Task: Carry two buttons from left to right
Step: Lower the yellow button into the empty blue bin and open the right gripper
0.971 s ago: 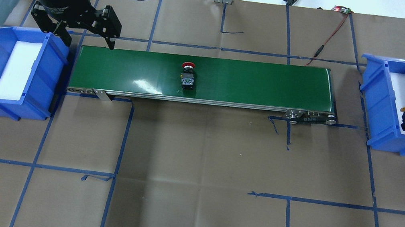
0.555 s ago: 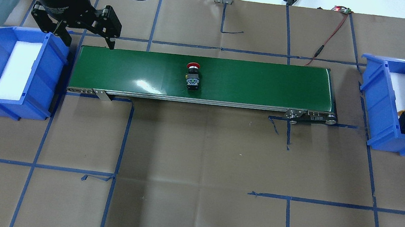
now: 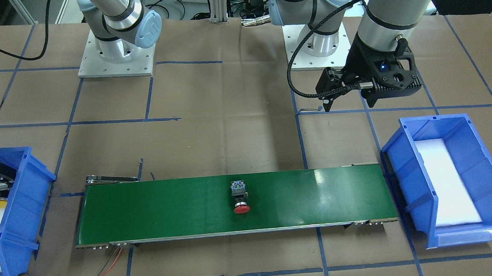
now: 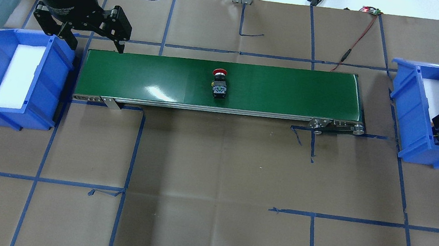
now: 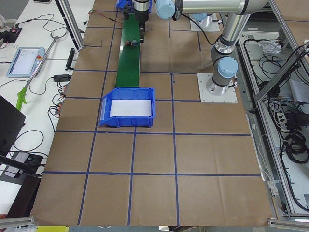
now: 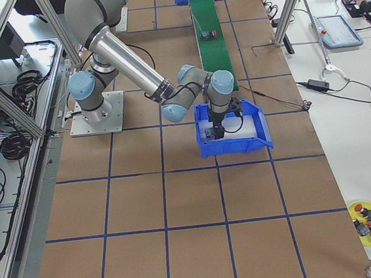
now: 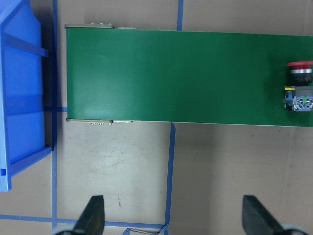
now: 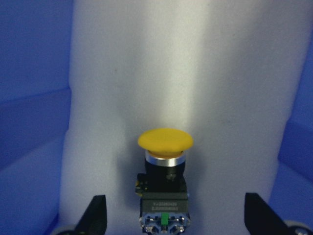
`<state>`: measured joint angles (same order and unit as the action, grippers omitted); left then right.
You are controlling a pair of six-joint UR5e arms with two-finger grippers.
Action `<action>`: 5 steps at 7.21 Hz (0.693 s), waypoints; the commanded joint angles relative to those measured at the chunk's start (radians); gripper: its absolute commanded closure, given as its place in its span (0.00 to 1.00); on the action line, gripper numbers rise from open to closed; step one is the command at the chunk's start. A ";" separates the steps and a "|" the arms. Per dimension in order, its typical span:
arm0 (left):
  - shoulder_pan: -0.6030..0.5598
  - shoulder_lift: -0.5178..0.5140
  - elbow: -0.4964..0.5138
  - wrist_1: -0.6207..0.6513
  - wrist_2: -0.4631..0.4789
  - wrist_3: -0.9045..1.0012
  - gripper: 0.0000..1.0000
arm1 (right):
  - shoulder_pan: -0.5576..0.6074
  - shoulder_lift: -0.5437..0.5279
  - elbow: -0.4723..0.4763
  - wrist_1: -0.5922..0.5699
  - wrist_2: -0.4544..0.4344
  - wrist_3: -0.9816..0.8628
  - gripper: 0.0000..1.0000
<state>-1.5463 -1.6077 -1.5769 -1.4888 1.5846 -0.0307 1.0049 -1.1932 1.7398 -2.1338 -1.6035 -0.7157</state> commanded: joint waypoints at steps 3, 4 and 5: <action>0.000 0.000 0.000 0.001 0.000 0.000 0.00 | 0.053 -0.097 -0.197 0.325 -0.006 0.001 0.00; 0.000 0.000 0.000 0.001 0.000 0.000 0.00 | 0.085 -0.115 -0.266 0.430 0.002 0.045 0.00; 0.000 0.000 0.000 0.001 0.000 0.000 0.00 | 0.127 -0.130 -0.316 0.480 0.004 0.168 0.00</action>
<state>-1.5463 -1.6075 -1.5767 -1.4879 1.5846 -0.0307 1.0860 -1.3030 1.4927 -1.7464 -1.6029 -0.6551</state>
